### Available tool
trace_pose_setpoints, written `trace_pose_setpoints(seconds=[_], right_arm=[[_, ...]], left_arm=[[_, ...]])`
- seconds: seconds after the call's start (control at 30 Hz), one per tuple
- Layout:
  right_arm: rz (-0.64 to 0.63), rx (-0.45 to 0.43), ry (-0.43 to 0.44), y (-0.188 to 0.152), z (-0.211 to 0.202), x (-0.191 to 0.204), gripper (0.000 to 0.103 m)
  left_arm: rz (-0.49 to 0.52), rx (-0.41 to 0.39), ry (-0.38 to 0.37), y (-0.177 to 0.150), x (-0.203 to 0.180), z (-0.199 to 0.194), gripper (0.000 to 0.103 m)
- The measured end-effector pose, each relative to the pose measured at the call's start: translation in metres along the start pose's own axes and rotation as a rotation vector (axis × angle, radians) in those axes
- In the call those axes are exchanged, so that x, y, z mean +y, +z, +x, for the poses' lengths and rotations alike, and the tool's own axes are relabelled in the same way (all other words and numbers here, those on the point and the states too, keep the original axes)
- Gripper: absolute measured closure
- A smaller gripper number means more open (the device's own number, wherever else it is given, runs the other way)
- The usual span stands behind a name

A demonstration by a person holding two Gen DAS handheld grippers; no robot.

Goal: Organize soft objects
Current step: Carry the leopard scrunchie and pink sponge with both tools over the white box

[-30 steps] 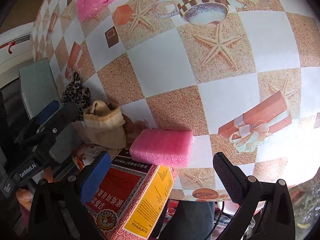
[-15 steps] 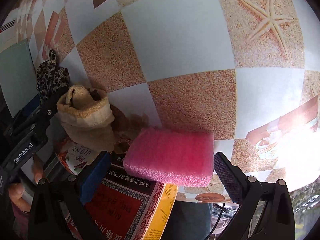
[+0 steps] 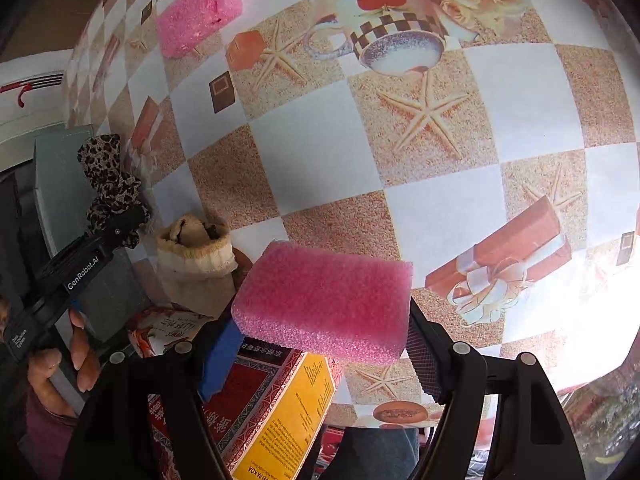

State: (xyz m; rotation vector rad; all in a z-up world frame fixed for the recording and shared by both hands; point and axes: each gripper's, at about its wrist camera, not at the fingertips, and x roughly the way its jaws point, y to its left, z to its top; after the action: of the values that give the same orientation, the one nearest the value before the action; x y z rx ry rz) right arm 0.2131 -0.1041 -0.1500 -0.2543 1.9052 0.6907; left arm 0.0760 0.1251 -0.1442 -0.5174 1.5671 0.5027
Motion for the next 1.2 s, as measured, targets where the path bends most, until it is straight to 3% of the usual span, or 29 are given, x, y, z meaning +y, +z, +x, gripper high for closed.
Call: trace_pose_setpoints(seconds=[0.17, 0.4, 0.63, 0.93, 1.2], right_arm=[[-0.039, -0.138, 0.002, -0.004, -0.037, 0.008, 0.027], [-0.091, -0.242, -0.022, -0.026, -0.074, 0.022, 0.027], [-0.099, -0.317, -0.023, -0.058, -0.102, 0.032, 0.027], [-0.182, -0.384, -0.024, -0.106, -0.127, 0.070, 0.027], [-0.269, -0.377, -0.016, -0.142, -0.121, 0.116, 0.027]], left_arm=[[0.054, -0.081, 0.013, -0.036, -0.020, -0.046, 0.077], [0.167, -0.175, 0.037, -0.089, -0.039, -0.092, 0.077], [0.212, -0.202, 0.035, -0.110, -0.063, -0.091, 0.077], [0.261, -0.226, 0.036, -0.148, -0.057, -0.101, 0.076], [0.244, -0.257, 0.024, -0.175, -0.041, -0.113, 0.077]])
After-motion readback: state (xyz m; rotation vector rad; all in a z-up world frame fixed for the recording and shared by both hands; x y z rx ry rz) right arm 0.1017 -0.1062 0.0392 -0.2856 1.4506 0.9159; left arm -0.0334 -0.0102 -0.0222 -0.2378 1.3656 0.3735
